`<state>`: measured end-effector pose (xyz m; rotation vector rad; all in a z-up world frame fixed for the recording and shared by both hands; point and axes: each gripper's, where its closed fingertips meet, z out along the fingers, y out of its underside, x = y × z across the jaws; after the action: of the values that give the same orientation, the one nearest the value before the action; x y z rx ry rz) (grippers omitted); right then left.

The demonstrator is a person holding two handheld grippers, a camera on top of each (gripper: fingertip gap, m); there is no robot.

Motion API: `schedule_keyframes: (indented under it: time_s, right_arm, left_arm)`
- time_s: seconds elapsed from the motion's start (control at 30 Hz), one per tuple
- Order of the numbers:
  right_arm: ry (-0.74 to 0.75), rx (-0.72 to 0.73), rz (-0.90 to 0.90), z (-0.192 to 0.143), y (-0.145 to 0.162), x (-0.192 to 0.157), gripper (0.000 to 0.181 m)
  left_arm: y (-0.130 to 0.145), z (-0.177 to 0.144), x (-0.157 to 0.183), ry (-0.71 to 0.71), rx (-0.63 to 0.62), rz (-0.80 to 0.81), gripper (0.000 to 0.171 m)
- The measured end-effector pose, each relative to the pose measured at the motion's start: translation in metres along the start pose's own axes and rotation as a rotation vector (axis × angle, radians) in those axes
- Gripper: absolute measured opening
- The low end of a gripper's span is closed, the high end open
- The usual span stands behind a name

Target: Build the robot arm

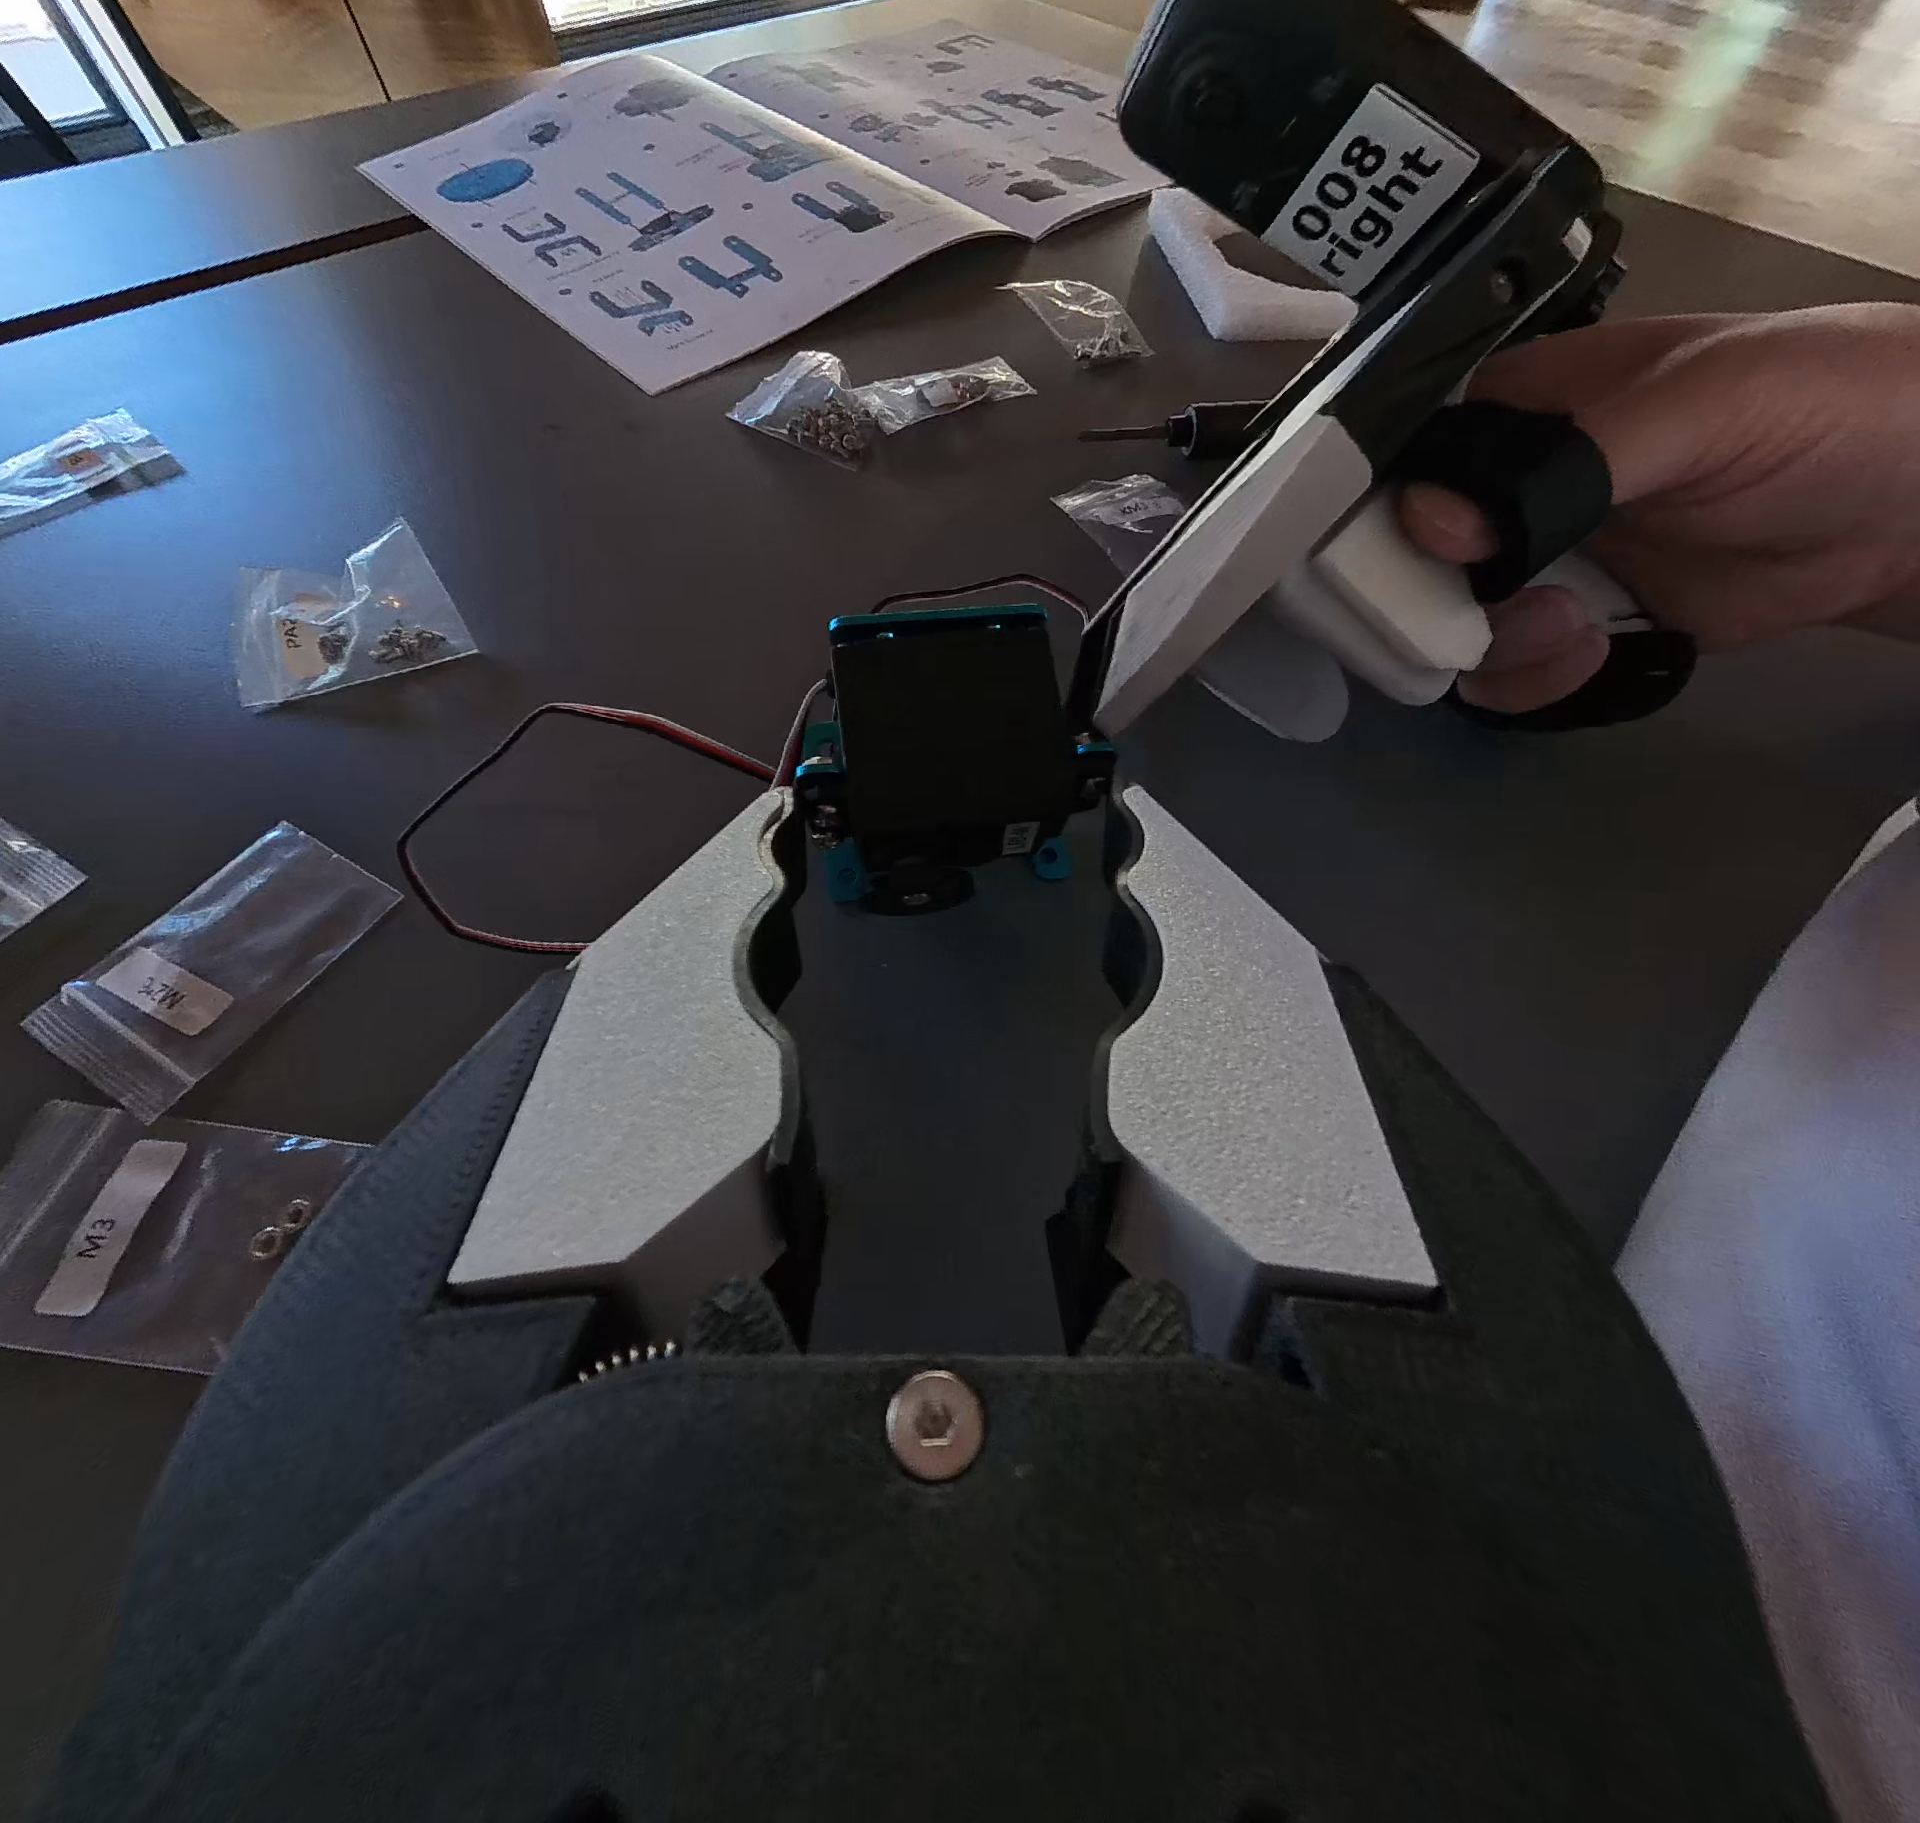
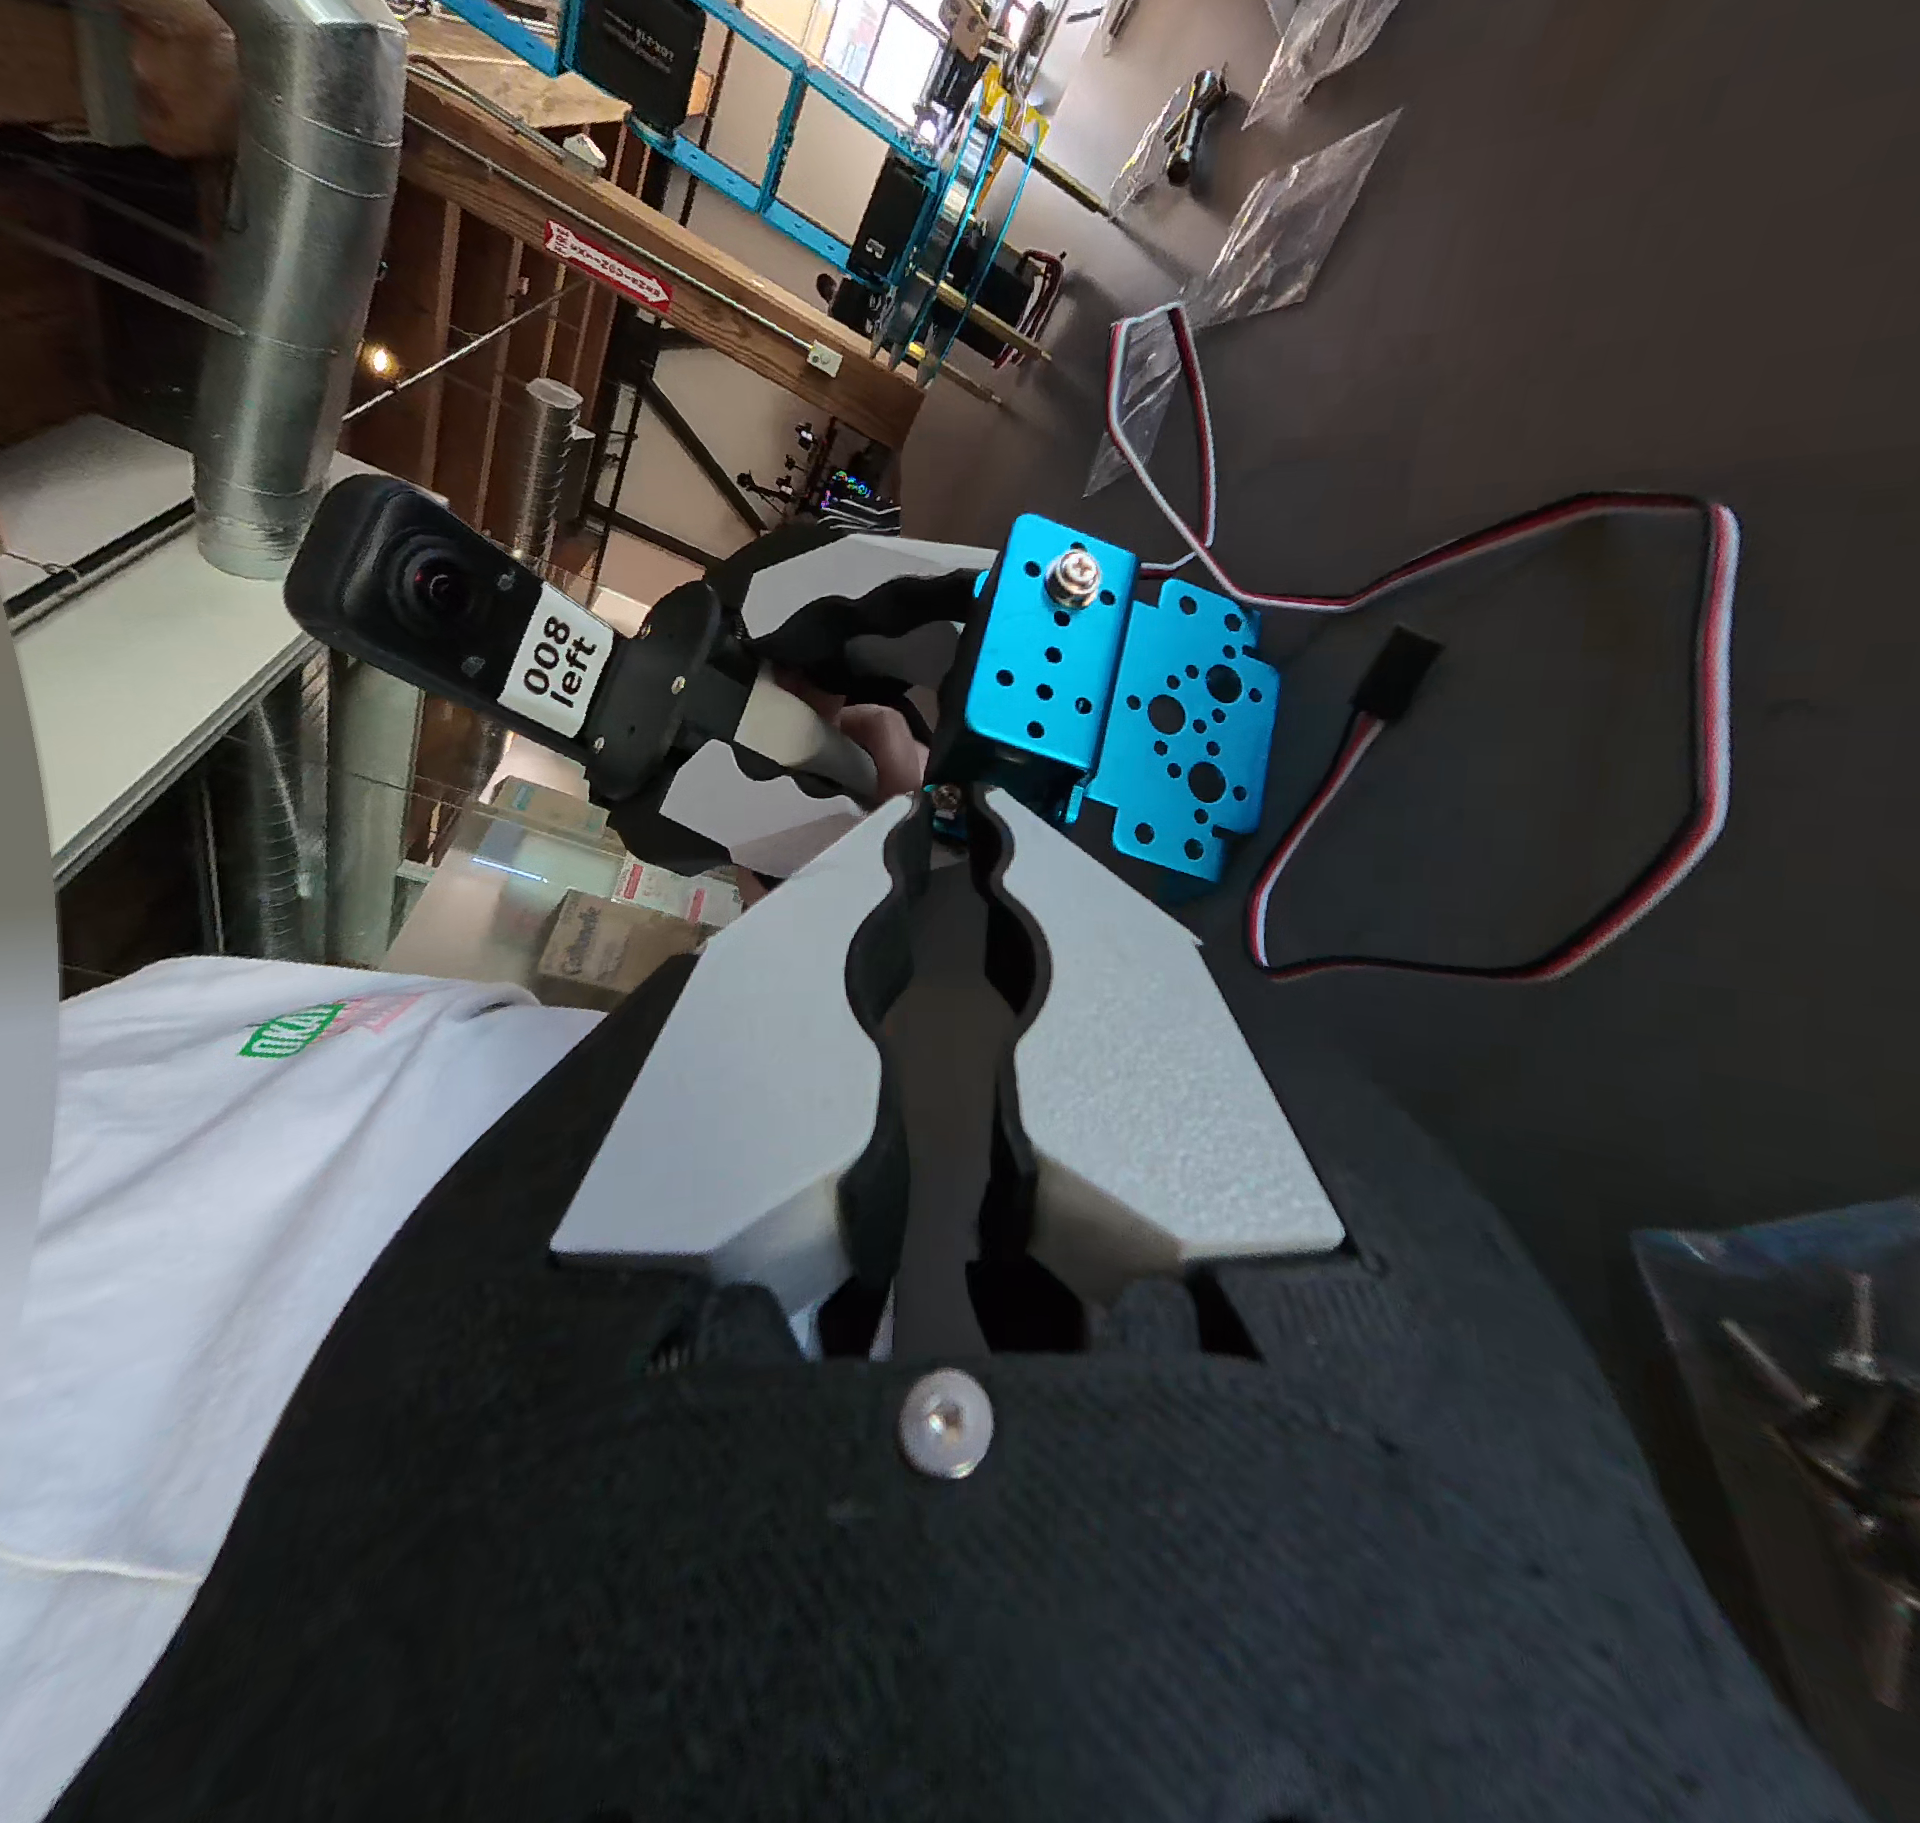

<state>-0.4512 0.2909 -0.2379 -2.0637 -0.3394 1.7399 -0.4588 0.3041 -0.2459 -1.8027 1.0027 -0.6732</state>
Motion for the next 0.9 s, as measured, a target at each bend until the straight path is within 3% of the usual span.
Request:
schedule_keyframes:
  time_s: [0.9]
  right_arm:
    - [-0.077, -0.086, 0.067, -0.0015, 0.0053, -0.0015, 0.006]
  left_arm:
    - [0.0, 0.0007, 0.0026, 0.019, -0.002, 0.001, 0.058]
